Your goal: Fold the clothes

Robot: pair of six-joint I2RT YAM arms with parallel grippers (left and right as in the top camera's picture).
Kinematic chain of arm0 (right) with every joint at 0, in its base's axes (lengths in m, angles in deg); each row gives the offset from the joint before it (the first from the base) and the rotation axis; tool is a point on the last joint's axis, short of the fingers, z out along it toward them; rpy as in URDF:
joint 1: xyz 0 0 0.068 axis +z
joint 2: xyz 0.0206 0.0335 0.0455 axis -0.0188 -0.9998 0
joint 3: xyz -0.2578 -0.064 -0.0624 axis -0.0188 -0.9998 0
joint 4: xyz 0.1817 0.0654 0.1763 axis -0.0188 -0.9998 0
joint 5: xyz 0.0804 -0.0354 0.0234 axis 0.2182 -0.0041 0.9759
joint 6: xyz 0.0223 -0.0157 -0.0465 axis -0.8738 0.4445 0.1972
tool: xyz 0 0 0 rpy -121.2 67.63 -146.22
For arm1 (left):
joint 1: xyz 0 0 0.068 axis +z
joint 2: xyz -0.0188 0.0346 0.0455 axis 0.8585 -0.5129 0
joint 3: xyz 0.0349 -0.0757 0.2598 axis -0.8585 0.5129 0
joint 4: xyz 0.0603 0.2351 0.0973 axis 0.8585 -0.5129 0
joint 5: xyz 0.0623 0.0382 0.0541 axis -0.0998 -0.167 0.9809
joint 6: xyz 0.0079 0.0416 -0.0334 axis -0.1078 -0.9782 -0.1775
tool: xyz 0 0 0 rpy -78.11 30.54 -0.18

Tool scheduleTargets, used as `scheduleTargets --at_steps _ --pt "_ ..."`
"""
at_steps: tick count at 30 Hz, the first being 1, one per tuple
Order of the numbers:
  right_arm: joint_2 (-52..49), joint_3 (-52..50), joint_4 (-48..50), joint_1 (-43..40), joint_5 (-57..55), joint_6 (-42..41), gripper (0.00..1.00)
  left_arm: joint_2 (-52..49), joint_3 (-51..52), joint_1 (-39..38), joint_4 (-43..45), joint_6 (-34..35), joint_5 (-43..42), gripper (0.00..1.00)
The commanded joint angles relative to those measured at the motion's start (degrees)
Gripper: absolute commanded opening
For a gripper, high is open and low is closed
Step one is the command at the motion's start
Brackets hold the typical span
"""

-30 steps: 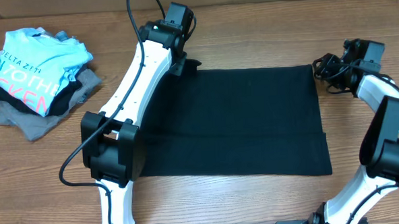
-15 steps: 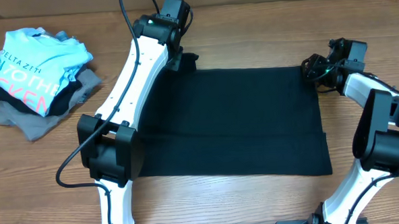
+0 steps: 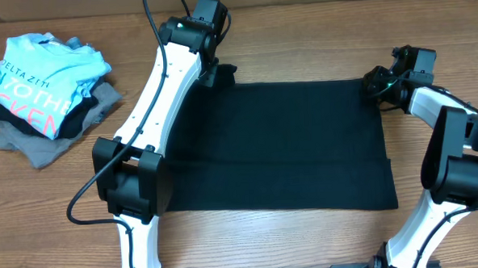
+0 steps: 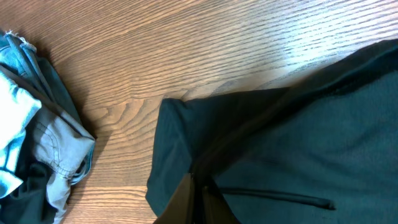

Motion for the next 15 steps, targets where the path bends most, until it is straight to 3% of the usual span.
scheduleTargets --at_steps 1,4,11,15 --pt "-1.38 0.61 0.17 1.01 -0.68 0.24 0.36 1.99 -1.62 0.33 -0.15 0.85 1.14 0.04" --pt "-1.36 0.61 0.66 1.05 -0.68 0.24 0.29 1.99 -1.62 0.33 -0.33 0.85 1.14 0.04" --pt "-1.25 1.29 1.11 0.17 -0.61 0.22 0.04 1.99 -1.62 0.35 -0.35 0.85 1.16 0.04" --pt "-0.04 1.46 -0.15 -0.68 0.33 0.24 0.04 2.1 -1.62 0.35 -0.48 0.85 1.16 0.04"
